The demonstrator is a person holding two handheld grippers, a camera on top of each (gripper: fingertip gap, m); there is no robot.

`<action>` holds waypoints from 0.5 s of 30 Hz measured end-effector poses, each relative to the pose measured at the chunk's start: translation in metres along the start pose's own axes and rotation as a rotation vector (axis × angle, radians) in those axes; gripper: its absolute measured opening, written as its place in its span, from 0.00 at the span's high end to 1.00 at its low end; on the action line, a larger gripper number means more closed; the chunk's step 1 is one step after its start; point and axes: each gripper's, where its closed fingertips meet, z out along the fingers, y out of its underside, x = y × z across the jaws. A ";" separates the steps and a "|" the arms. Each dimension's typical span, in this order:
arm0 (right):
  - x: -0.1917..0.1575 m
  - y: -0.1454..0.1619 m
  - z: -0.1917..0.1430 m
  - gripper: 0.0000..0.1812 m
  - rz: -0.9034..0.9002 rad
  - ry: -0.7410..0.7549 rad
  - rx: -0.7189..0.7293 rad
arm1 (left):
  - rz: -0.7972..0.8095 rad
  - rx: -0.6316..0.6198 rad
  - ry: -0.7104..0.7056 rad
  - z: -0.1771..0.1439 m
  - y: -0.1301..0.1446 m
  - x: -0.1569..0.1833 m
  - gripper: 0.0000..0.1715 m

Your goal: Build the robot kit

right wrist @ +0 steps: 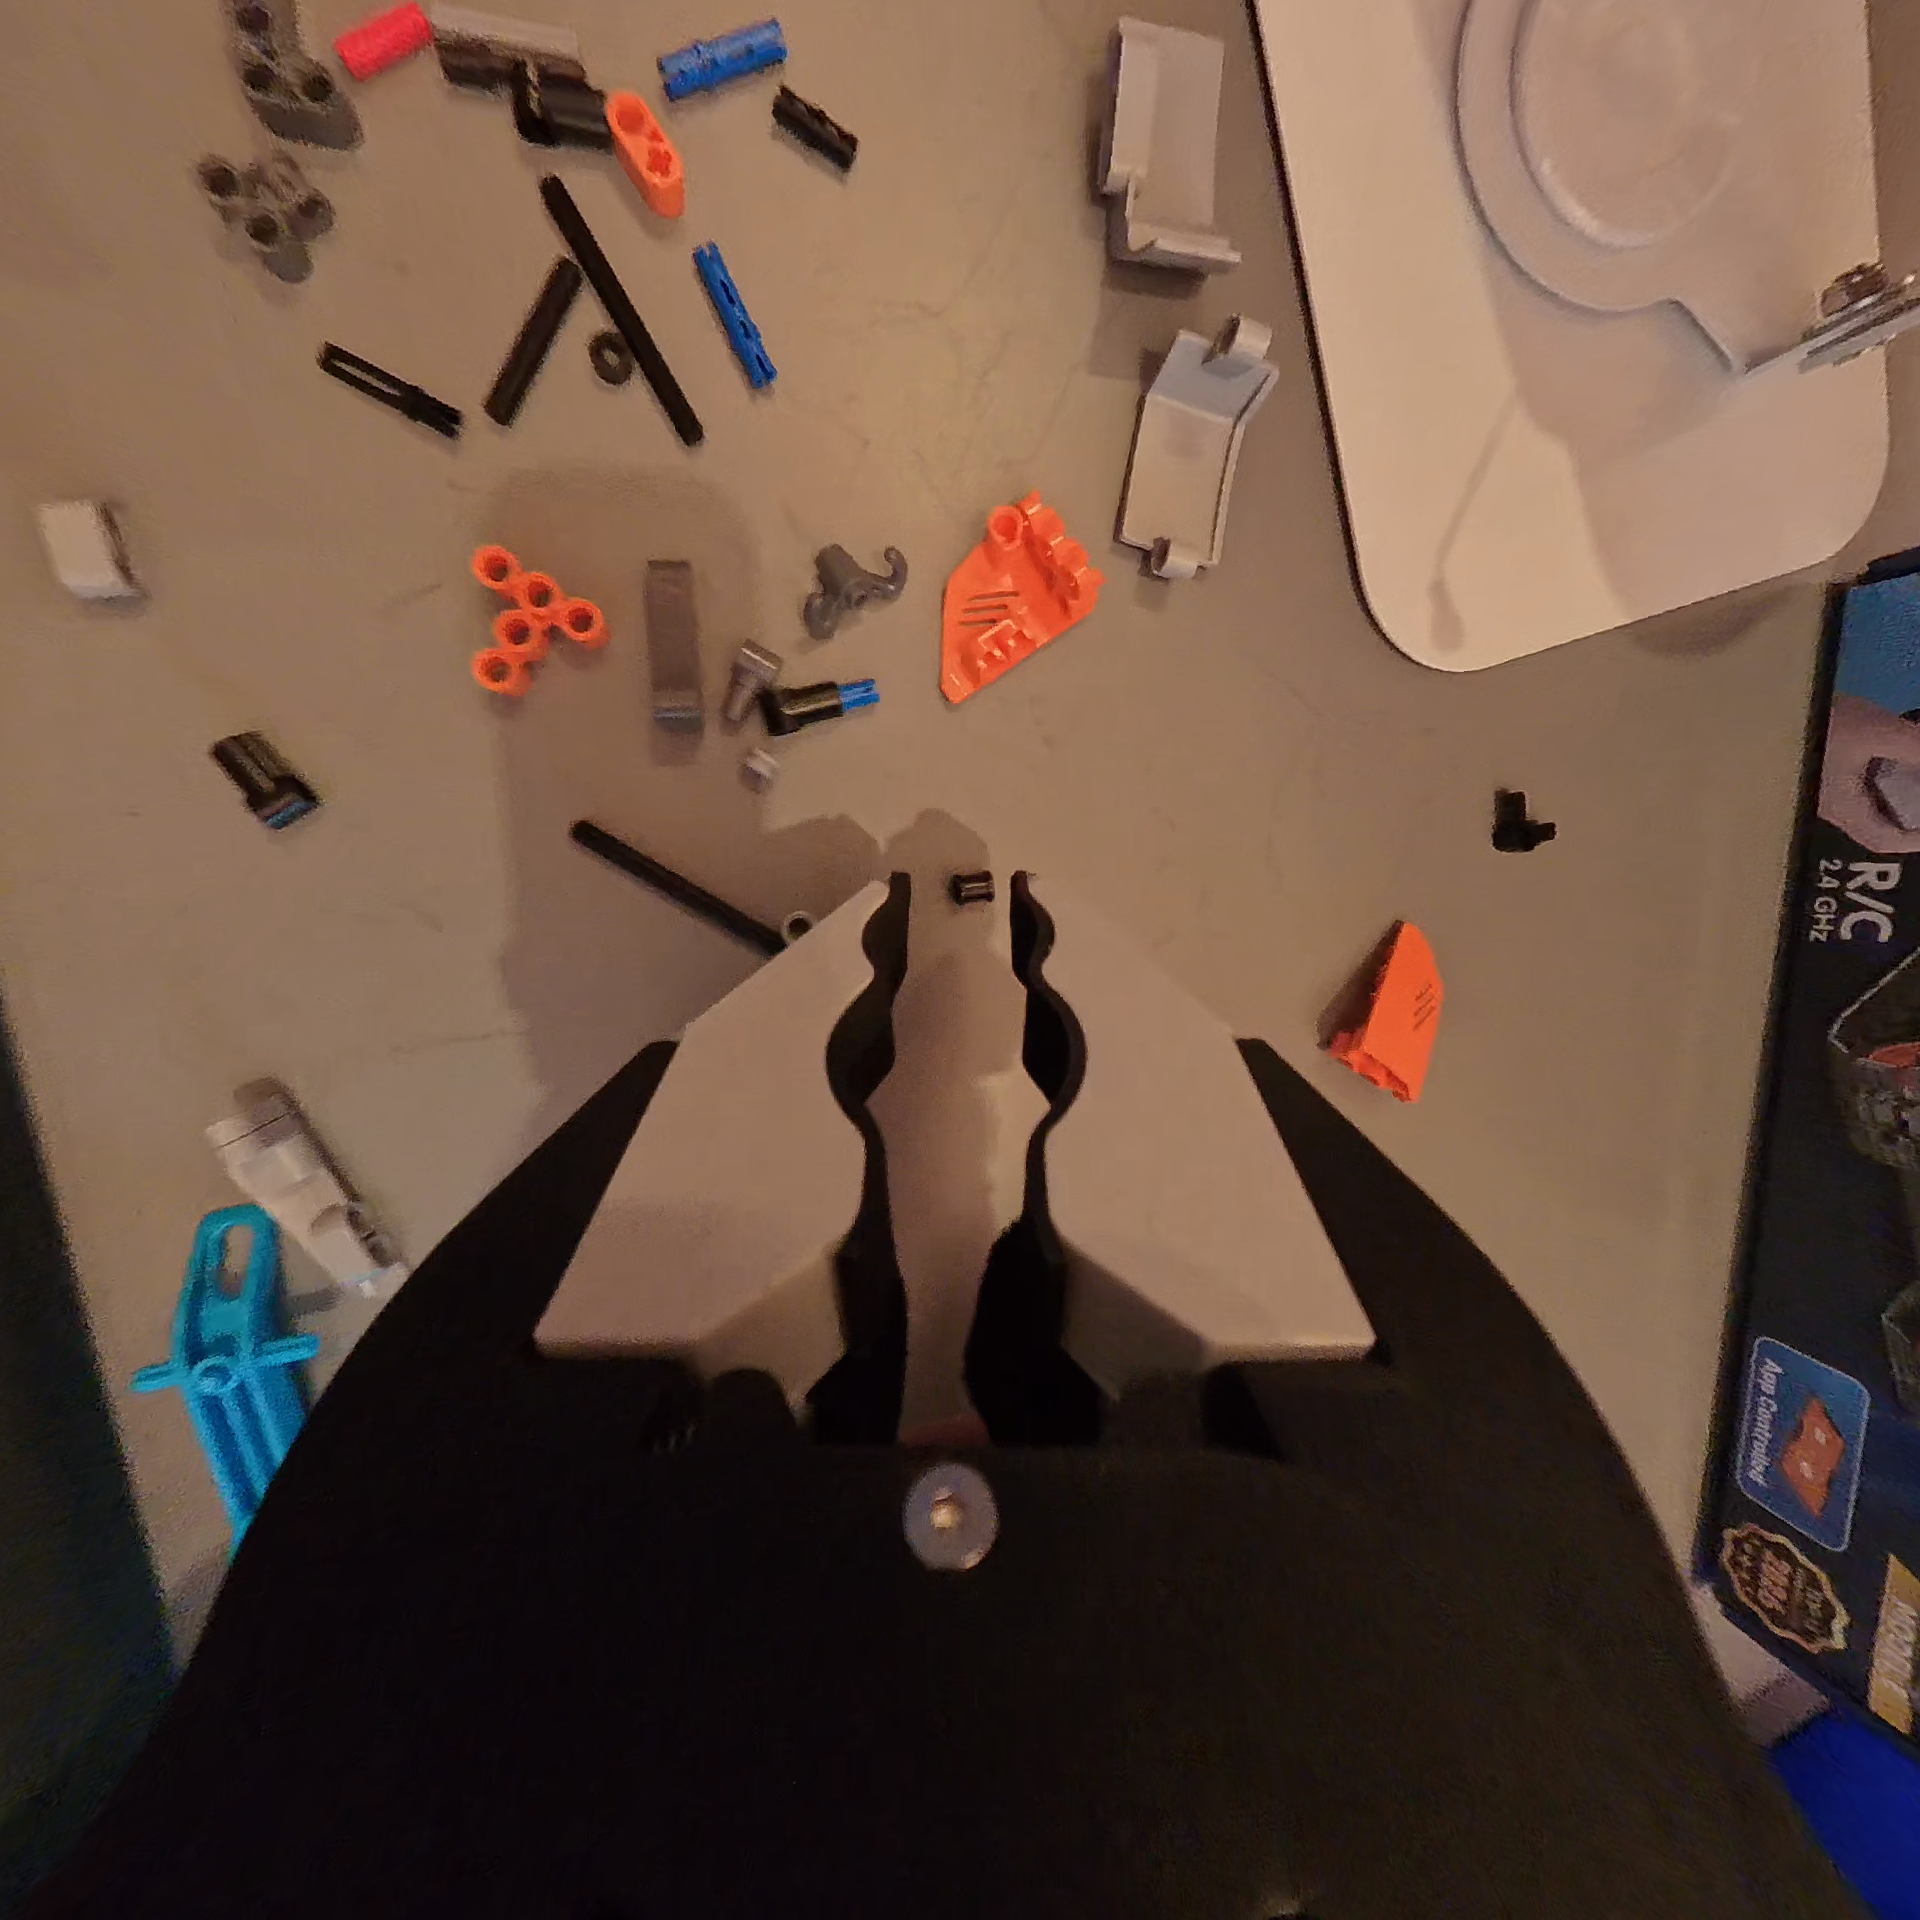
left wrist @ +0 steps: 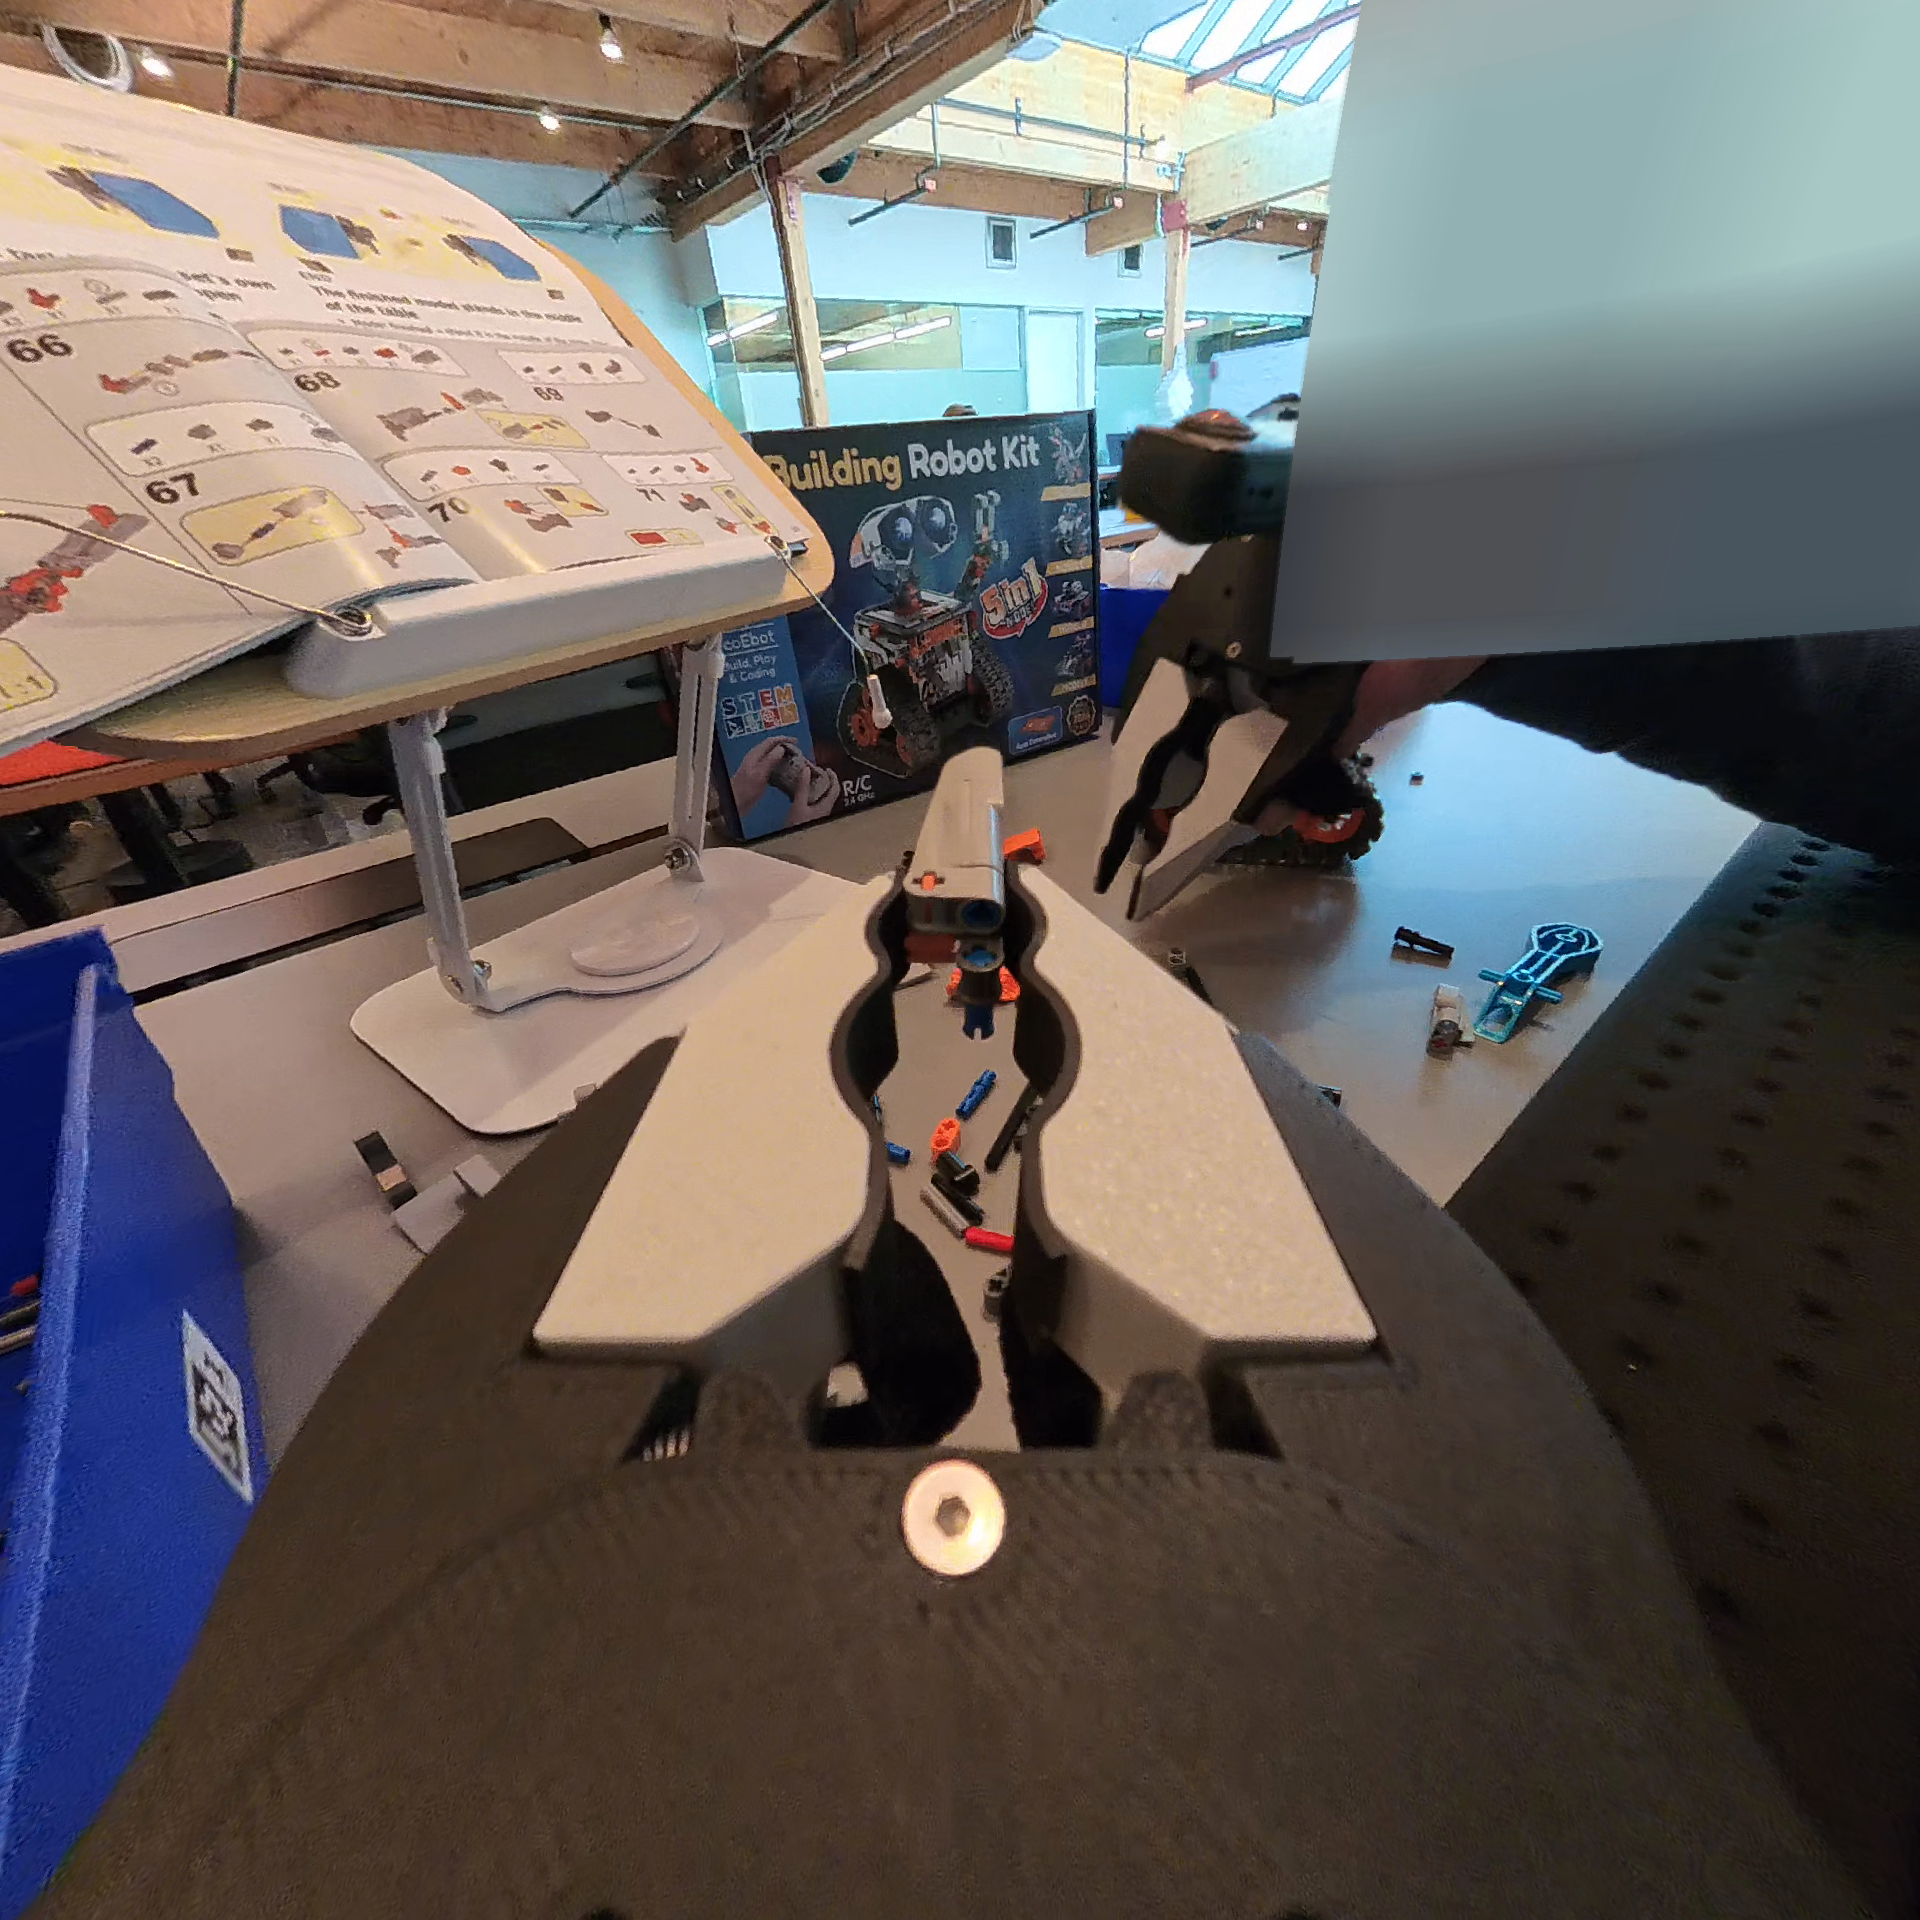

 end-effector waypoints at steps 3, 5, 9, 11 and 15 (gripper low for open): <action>0.003 0.005 0.010 0.91 0.002 0.001 -0.053 | 0.014 -0.019 0.016 0.004 0.003 0.005 0.92; 0.005 0.010 0.014 0.92 -0.008 0.010 -0.091 | 0.025 -0.028 0.020 0.005 0.004 0.007 0.92; 0.000 0.014 0.019 0.91 0.015 -0.023 -0.111 | 0.030 -0.031 0.032 0.006 0.004 0.010 0.92; -0.001 0.012 0.020 0.94 0.013 -0.032 -0.109 | 0.032 -0.030 0.035 0.006 0.004 0.010 0.92; -0.016 -0.001 0.021 0.96 -0.029 -0.127 -0.057 | 0.029 -0.022 0.043 0.006 0.003 0.011 0.92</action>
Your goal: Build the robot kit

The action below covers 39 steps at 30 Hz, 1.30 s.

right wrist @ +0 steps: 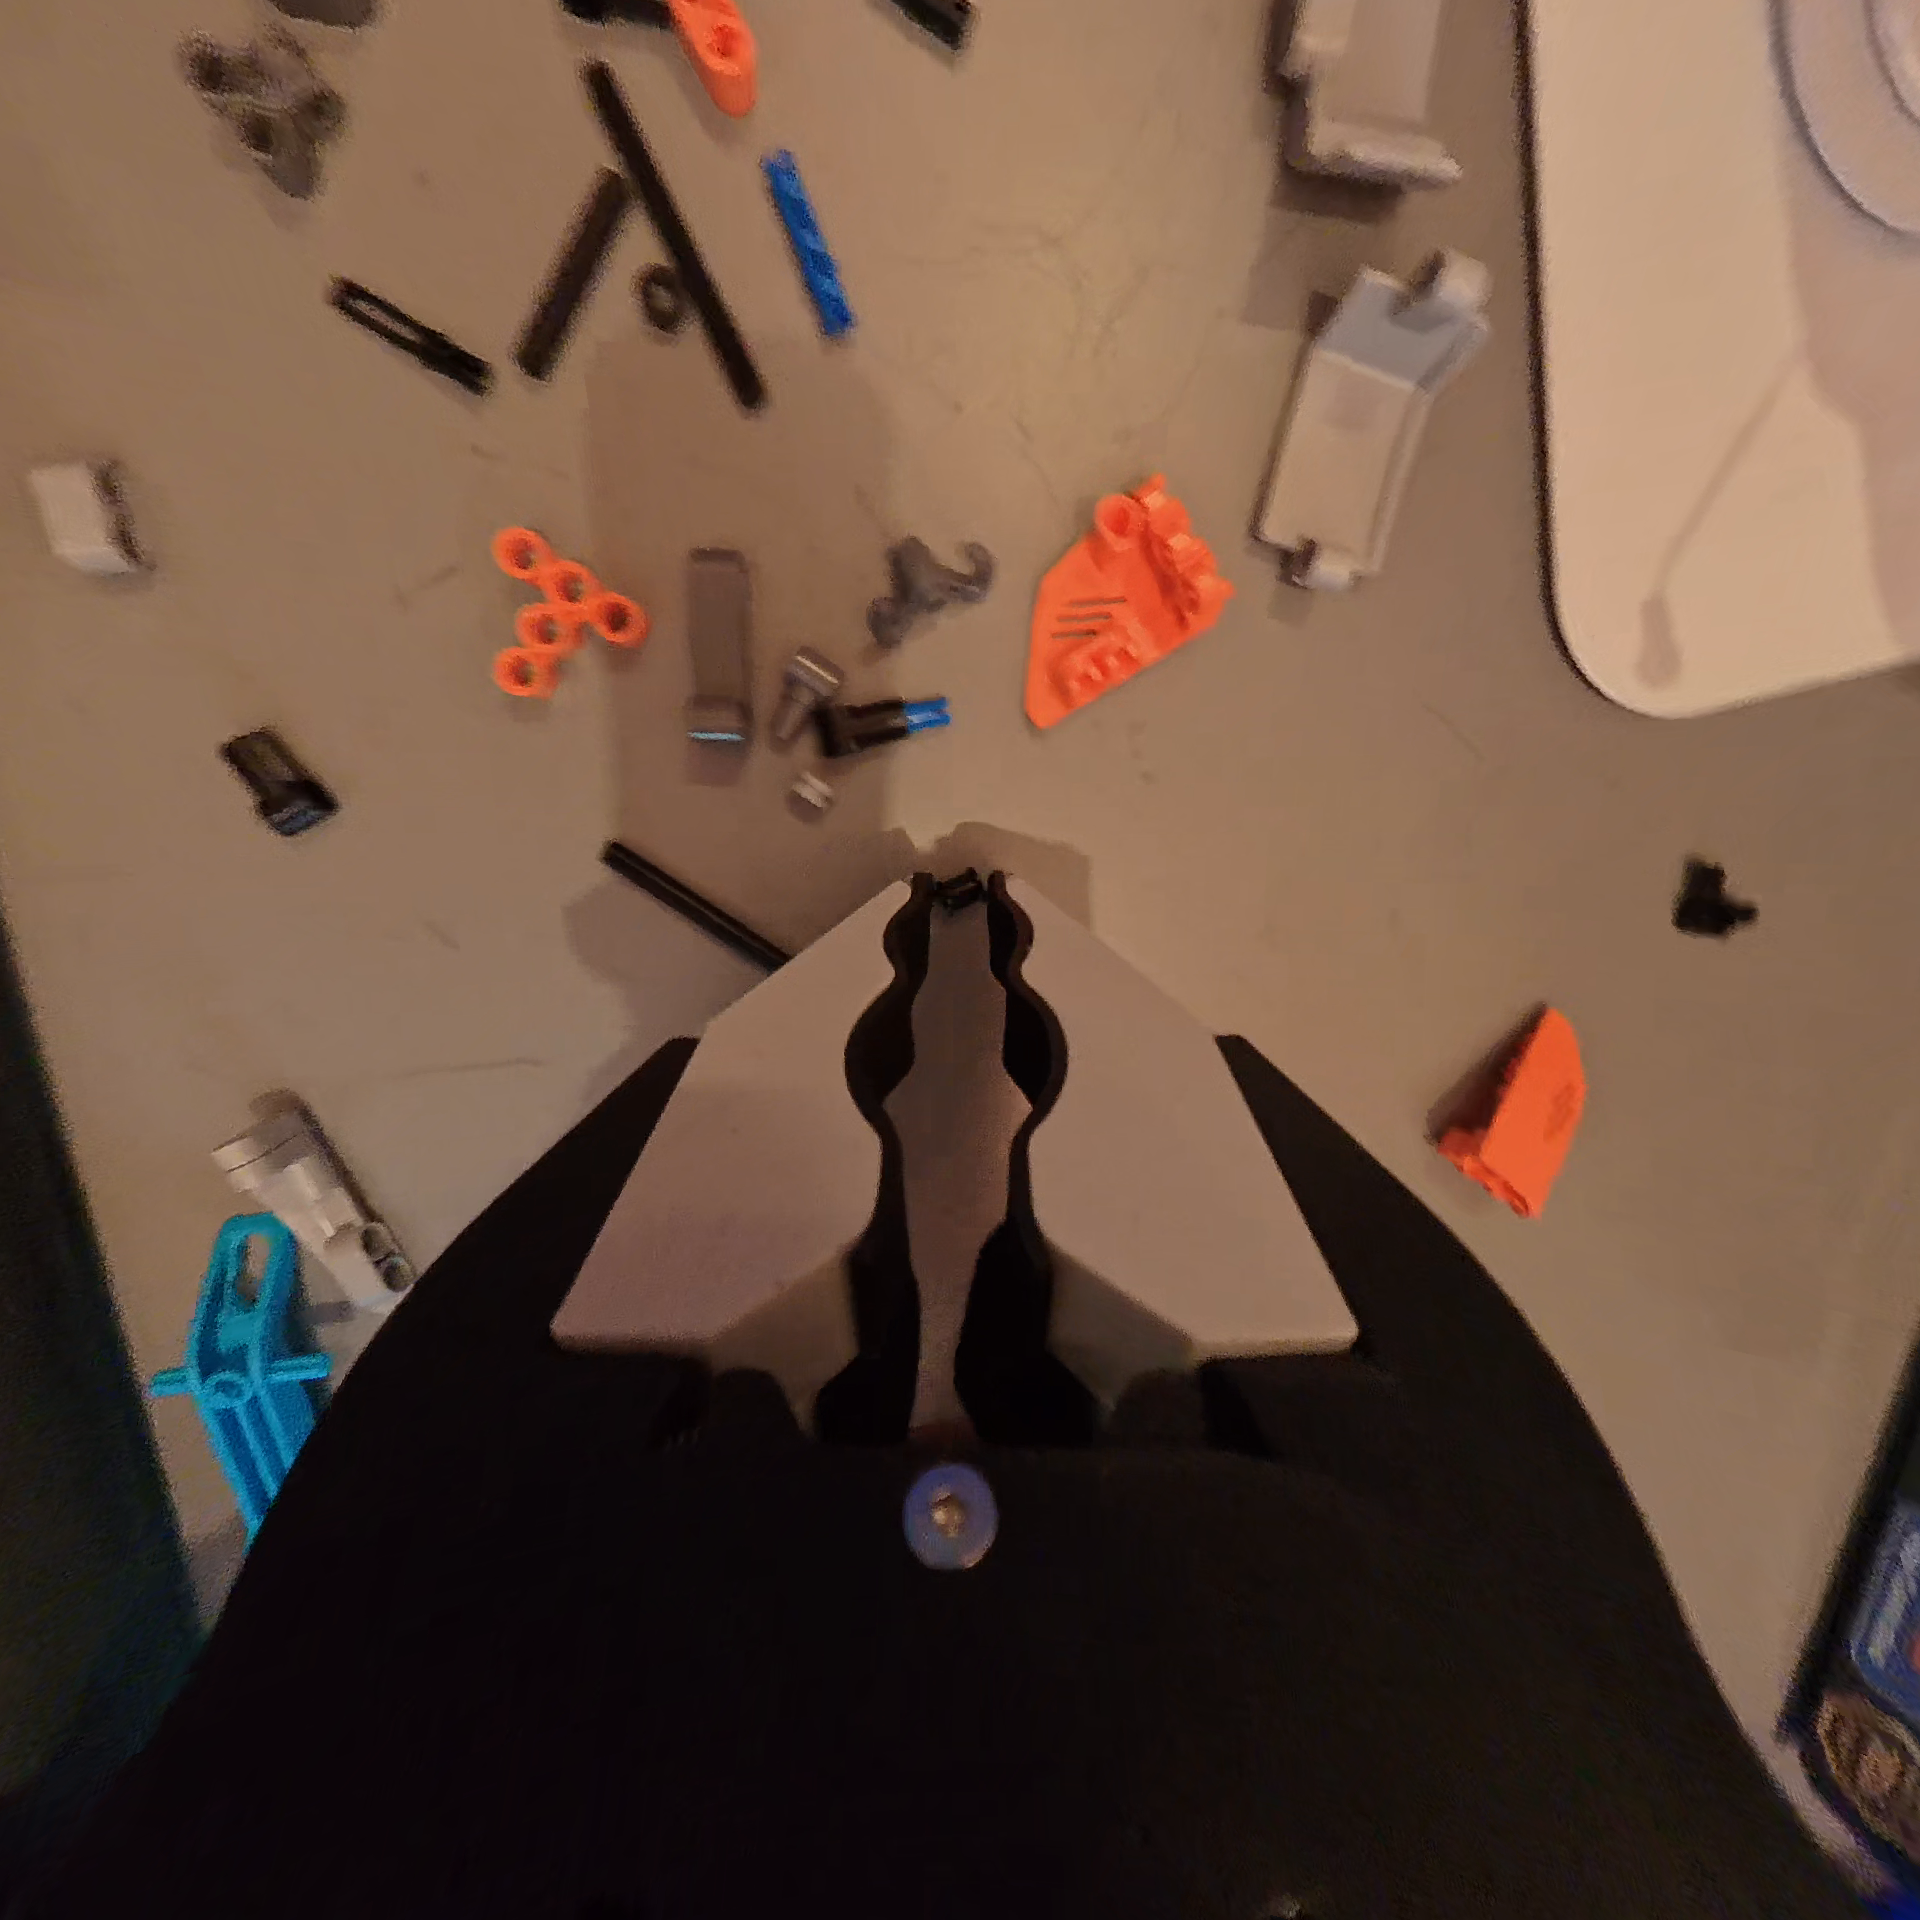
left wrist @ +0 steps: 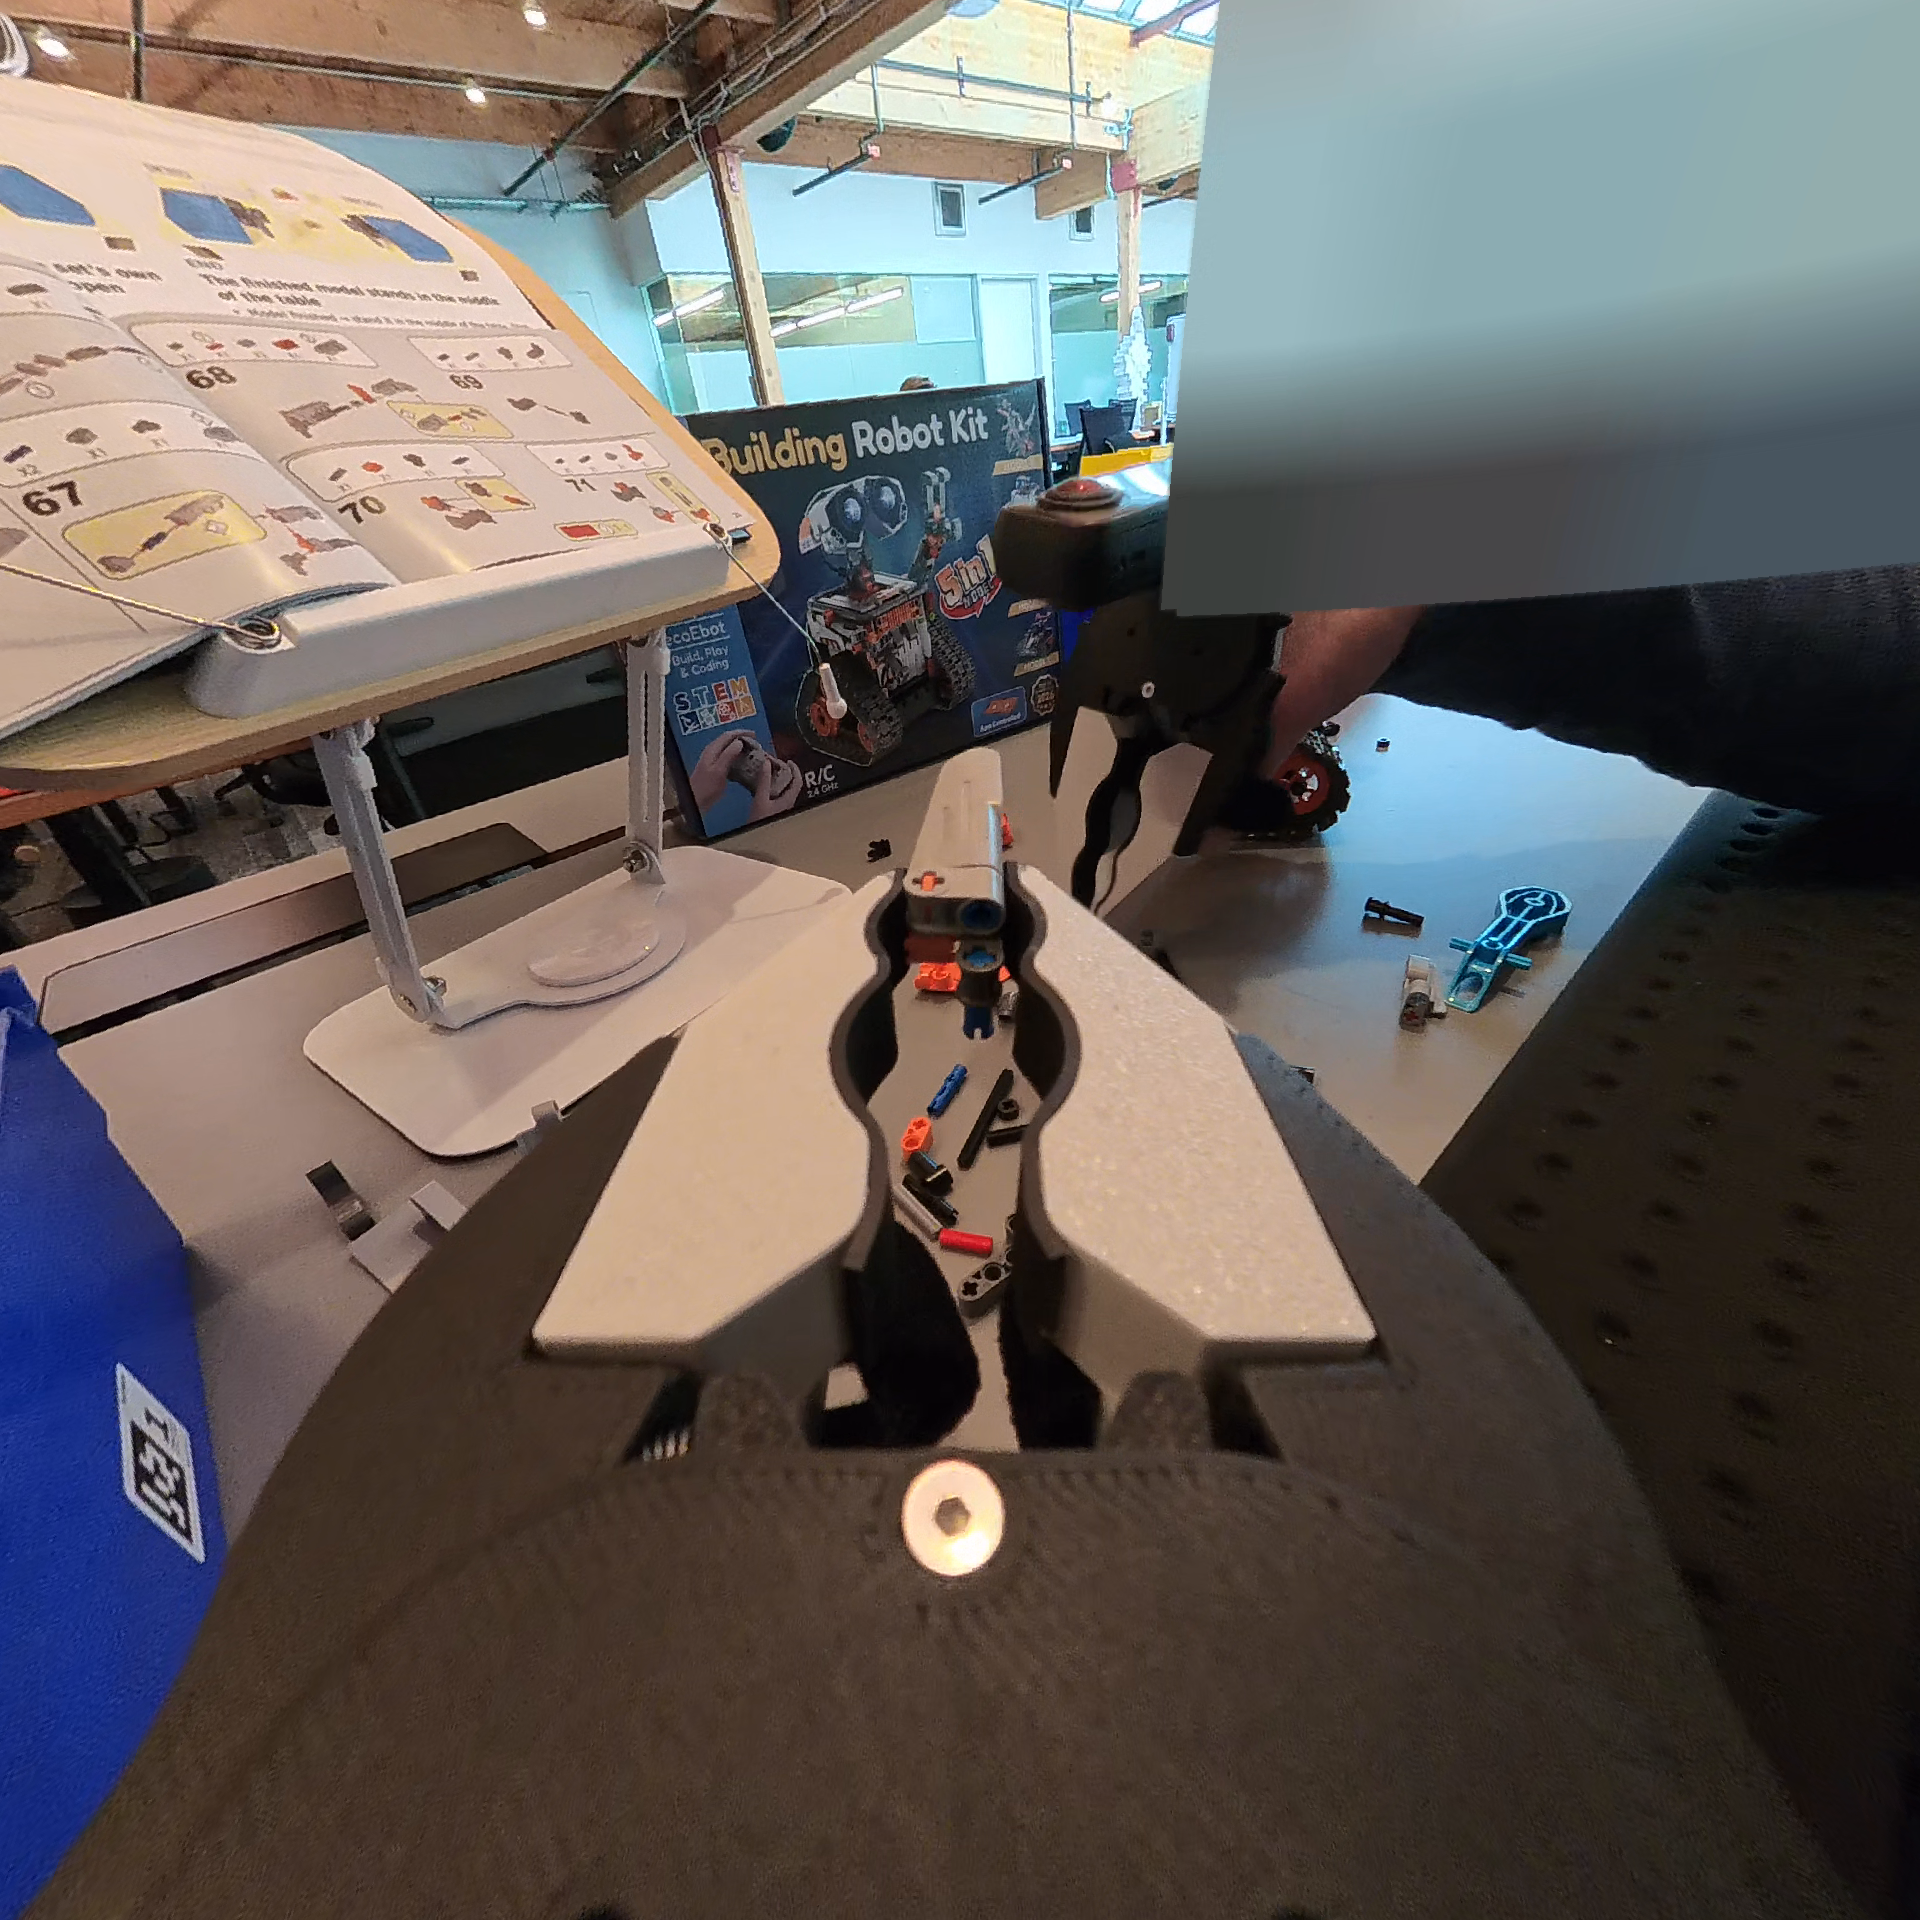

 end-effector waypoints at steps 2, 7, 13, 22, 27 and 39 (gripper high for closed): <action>0.002 -0.004 -0.005 0.96 -0.007 0.013 0.028 | -0.001 0.004 0.003 0.000 -0.001 0.000 0.92; -0.002 -0.002 -0.015 0.93 0.068 0.052 0.038 | -0.009 0.014 0.012 -0.001 -0.002 0.000 0.92; 0.006 -0.002 0.000 0.91 0.209 0.094 0.086 | -0.006 0.011 0.025 0.000 -0.002 0.002 0.92; -0.006 0.000 0.000 0.96 0.173 0.053 0.135 | -0.009 0.009 0.039 0.001 -0.001 0.004 0.92; -0.014 -0.005 -0.005 0.91 0.107 0.001 0.163 | -0.009 -0.007 0.049 0.003 0.002 0.006 0.92; -0.014 0.006 -0.002 0.97 -0.022 -0.046 0.052 | -0.001 -0.027 0.057 0.006 0.005 0.008 0.92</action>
